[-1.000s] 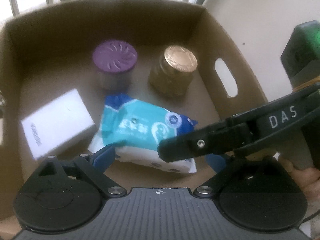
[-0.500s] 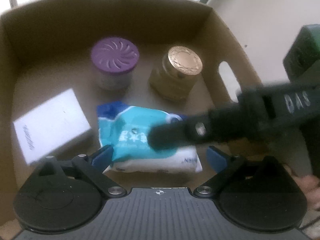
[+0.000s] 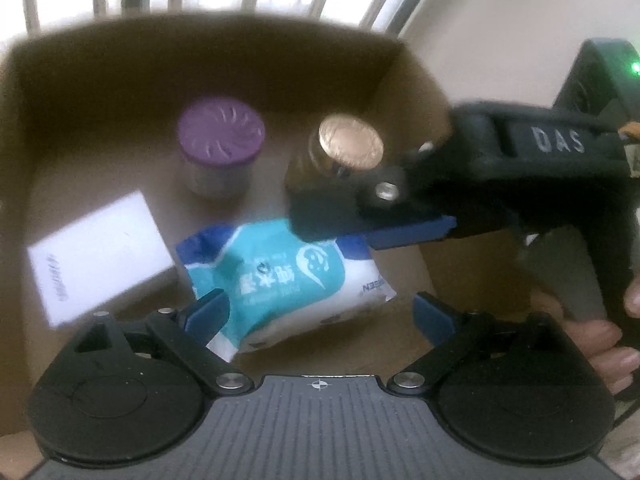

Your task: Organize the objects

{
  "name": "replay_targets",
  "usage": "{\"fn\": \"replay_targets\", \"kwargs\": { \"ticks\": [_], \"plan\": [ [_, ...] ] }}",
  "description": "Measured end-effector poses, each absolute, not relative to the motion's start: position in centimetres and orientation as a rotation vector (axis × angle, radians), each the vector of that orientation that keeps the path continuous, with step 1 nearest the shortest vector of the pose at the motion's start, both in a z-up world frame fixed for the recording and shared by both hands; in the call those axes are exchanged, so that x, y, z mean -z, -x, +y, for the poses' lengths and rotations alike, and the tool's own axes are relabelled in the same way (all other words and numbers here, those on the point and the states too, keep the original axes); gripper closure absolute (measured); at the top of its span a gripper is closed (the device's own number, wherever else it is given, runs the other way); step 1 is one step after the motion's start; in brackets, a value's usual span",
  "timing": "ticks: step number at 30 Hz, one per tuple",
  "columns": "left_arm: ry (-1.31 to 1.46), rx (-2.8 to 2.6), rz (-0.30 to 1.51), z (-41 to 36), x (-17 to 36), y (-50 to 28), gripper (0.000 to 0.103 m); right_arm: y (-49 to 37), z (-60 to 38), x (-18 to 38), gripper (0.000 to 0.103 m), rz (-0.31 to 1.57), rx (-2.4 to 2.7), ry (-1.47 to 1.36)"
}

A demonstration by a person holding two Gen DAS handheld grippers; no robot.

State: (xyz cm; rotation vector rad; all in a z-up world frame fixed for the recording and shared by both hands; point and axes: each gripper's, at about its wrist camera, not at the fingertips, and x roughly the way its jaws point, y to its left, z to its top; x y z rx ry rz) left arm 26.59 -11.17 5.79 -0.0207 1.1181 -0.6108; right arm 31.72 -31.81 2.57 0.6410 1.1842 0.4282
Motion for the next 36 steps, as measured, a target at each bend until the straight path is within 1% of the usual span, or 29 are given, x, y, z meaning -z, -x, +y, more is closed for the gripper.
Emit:
{"fn": "replay_targets", "kwargs": {
  "ticks": [3, 4, 6, 8, 11, 14, 17, 21, 26, 31, 36],
  "plan": [
    [-0.003, 0.610, 1.033, -9.1, -8.3, -23.3, 0.004, -29.2, -32.4, -5.6, 0.003, 1.097, -0.477, -0.620],
    [-0.021, 0.607, 0.995, -9.5, -8.9, -22.4, 0.003, -28.3, -32.3, -6.6, 0.003, 1.066, -0.502, -0.607],
    [-0.079, 0.583, 0.873, -9.0, -10.7, -19.2, 0.000, -26.0, -32.1, -8.5, 0.002, 0.987, -0.548, -0.586],
    [-0.107, 0.546, 0.774, -8.0, -11.9, -16.4, 0.000, -23.3, -32.2, -10.3, 0.000, 0.904, -0.590, -0.561],
    [-0.118, 0.451, 0.669, -7.2, -12.7, -12.5, 0.000, -18.6, -32.2, -12.3, 0.000, 0.753, -0.618, -0.498],
    [-0.108, 0.352, 0.602, -7.0, -12.4, -9.5, 0.000, -14.2, -32.1, -12.8, 0.000, 0.624, -0.569, -0.409],
    [-0.073, 0.246, 0.589, -6.8, -11.2, -8.2, 0.000, -10.7, -31.7, -12.4, 0.000, 0.538, -0.491, -0.322],
    [-0.070, 0.116, 0.585, -5.8, -10.2, -5.9, 0.000, -7.2, -30.8, -11.4, 0.000, 0.477, -0.382, -0.188],
    [-0.086, 0.090, 0.551, -5.1, -10.3, -3.4, 0.000, -4.7, -28.9, -10.3, 0.000, 0.476, -0.285, -0.069],
    [-0.131, 0.023, 0.464, -5.2, -10.3, -1.7, 0.000, -3.0, -26.8, -10.4, 0.000, 0.445, -0.184, 0.028],
    [-0.022, 0.057, 0.471, -4.1, -10.2, -2.7, 0.000, -1.6, -25.2, -10.5, 0.000, 0.382, -0.134, 0.106]
  ]
}}
